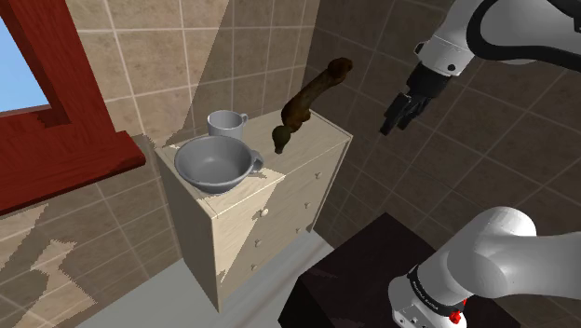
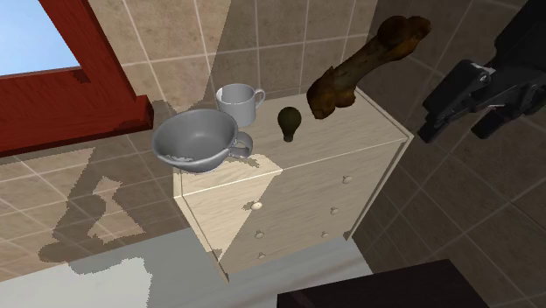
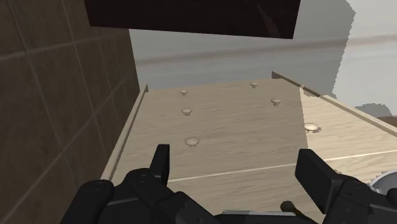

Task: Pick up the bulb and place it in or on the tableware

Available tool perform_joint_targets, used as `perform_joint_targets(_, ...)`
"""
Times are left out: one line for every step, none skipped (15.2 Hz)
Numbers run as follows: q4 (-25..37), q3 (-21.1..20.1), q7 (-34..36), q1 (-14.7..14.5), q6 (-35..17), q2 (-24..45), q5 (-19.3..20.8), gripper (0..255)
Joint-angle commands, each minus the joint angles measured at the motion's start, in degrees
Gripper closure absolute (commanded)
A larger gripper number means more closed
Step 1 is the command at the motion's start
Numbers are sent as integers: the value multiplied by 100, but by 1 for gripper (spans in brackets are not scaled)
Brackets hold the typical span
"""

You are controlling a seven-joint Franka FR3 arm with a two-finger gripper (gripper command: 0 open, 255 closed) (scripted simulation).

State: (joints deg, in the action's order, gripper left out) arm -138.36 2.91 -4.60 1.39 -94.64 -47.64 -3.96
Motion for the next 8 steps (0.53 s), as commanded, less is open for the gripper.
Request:
perform_joint_targets(0, 0, 0, 0, 0, 0, 0, 0)
perform_joint_targets(78, -66, 13, -53, -114, 207, -28, 0)
perform_joint_targets(162, -132, 25, -105, -223, 415, -52, 0)
perform_joint_targets(254, -197, 38, -153, -327, 625, -74, 0)
perform_joint_targets(351, -261, 51, -199, -425, 836, -92, 0)
perform_joint_targets(455, -326, 64, -243, -518, 1047, -107, 0)
perform_joint_targets(565, -389, 78, -285, -605, 1259, -117, 0)
perform_joint_targets(681, -452, 93, -324, -686, 1472, -125, 0)
